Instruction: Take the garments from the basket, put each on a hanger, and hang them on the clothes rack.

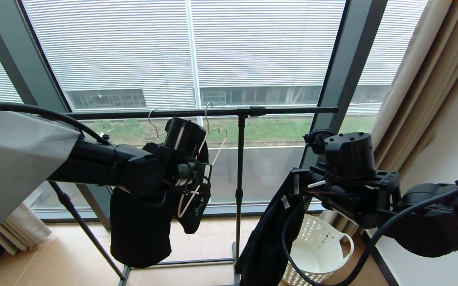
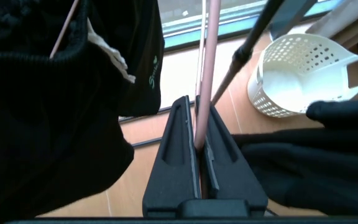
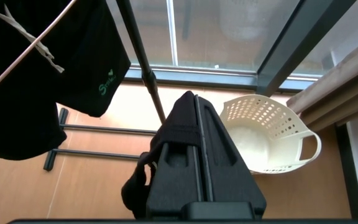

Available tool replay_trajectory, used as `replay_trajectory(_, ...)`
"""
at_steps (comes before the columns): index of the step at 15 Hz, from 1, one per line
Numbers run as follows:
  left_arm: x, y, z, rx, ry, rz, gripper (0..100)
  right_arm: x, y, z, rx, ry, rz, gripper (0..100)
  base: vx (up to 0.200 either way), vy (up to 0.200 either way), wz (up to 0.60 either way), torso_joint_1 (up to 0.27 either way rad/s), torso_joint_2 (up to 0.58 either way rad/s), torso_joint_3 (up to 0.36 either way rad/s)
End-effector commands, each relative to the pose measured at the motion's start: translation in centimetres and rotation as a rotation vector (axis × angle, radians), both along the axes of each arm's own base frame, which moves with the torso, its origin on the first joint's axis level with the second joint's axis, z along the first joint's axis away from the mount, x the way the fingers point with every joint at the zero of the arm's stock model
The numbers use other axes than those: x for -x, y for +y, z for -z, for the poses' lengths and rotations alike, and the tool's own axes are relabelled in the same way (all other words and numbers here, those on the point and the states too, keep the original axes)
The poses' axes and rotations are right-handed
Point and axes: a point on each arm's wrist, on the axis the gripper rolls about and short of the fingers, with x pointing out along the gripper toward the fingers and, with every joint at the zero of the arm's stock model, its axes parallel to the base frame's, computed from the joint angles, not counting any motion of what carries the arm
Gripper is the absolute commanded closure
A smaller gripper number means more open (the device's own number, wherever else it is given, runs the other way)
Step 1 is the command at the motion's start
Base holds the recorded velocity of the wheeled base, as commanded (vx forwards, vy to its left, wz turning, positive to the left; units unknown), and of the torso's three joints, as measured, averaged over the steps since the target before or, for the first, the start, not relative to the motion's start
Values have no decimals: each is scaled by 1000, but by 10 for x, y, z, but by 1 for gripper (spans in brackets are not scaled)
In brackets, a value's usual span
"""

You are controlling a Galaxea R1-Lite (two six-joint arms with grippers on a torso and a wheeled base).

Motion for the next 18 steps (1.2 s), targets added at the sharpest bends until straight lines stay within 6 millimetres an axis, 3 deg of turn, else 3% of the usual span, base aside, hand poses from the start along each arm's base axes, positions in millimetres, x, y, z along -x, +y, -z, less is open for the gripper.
replay_trajectory(1, 42, 12, -22, 12, -21, 30, 100, 0, 0, 0, 0, 1, -1, 100, 0, 0, 0, 0, 0, 0)
replay_trajectory(5, 87, 27, -22, 17, -30, 67, 100, 1, 0, -1, 0, -2, -2, 100, 0, 0, 0, 0, 0, 0)
replay_trajectory(7, 120, 42, -17, 23, -38, 92, 100, 3, 1, -1, 8, -2, -8, 100, 0, 0, 0, 0, 0, 0)
replay_trajectory(11, 166, 69, -1, 34, -39, 123, 100, 4, 1, -3, 11, -7, -10, 100, 0, 0, 0, 0, 0, 0)
replay_trajectory(18, 206, 87, 21, 77, -74, 223, 100, 3, -1, -2, 120, -34, 62, 100, 0, 0, 0, 0, 0, 0)
